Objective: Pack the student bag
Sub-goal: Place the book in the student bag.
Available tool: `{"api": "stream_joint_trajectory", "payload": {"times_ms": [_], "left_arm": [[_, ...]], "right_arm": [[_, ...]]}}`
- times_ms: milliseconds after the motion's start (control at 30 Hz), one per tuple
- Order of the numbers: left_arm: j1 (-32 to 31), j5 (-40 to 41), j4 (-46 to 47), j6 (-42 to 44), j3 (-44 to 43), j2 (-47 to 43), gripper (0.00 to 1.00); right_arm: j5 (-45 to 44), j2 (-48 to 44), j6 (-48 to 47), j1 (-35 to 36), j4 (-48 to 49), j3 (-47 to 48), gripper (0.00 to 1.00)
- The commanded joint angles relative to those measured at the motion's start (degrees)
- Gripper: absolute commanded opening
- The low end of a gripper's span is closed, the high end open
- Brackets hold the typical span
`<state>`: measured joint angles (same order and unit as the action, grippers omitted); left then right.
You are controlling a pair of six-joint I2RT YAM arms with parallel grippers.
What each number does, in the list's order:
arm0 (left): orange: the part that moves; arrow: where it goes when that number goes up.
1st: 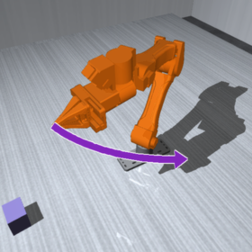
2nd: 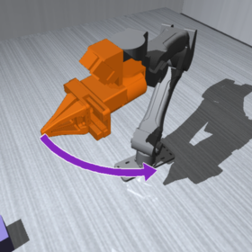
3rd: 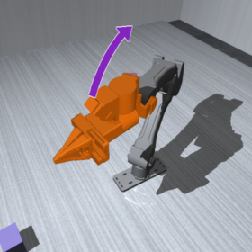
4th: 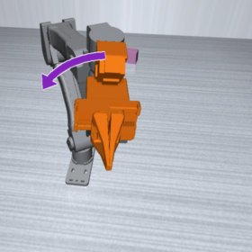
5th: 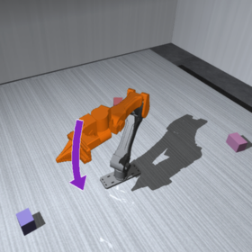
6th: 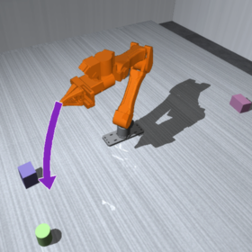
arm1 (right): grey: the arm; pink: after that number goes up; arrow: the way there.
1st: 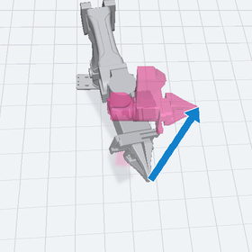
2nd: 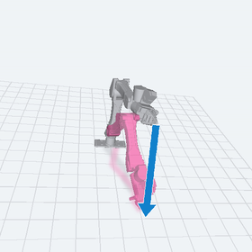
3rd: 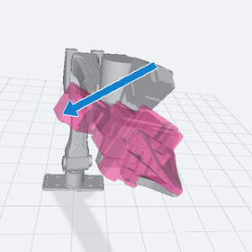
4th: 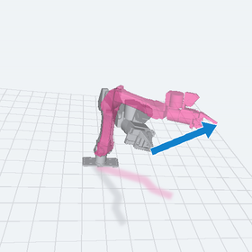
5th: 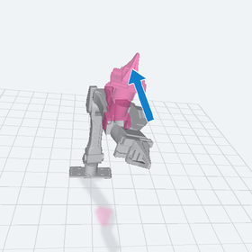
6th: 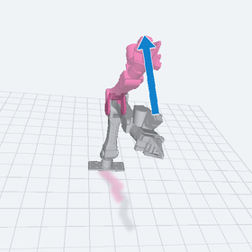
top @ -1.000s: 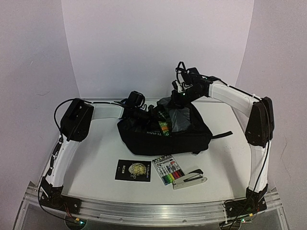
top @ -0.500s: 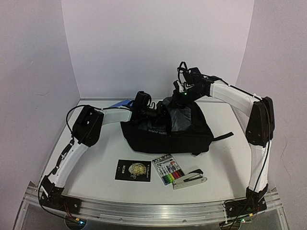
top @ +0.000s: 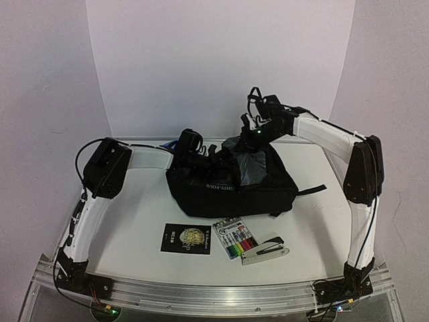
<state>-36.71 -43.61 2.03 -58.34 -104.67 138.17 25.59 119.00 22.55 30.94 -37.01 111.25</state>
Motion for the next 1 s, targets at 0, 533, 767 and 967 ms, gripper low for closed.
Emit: {"api": "stream_joint_trajectory", "payload": {"times_ms": [0, 533, 767, 967], "left_arm": [[-0.19, 1.47, 3.90, -0.70, -3.50, 0.57, 0.33], [-3.91, -2.46, 10.55, -6.12, -28.99, 19.96, 0.23], [-2.16, 1.58, 8.35, 1.80, -6.72, 2.77, 0.56], [0.61, 4.41, -5.10, 8.73, -4.16, -6.74, 0.67]], "right_arm": [[4.04, -4.97, -0.44, 0.65, 3.61, 0.11, 0.00], [10.41, -3.15, -2.88, 0.78, 3.57, 1.86, 0.00], [5.33, -5.45, -4.24, -1.55, 2.89, -2.13, 0.00], [-3.90, -6.94, -6.11, -7.53, 1.98, -7.50, 0.00]]}}
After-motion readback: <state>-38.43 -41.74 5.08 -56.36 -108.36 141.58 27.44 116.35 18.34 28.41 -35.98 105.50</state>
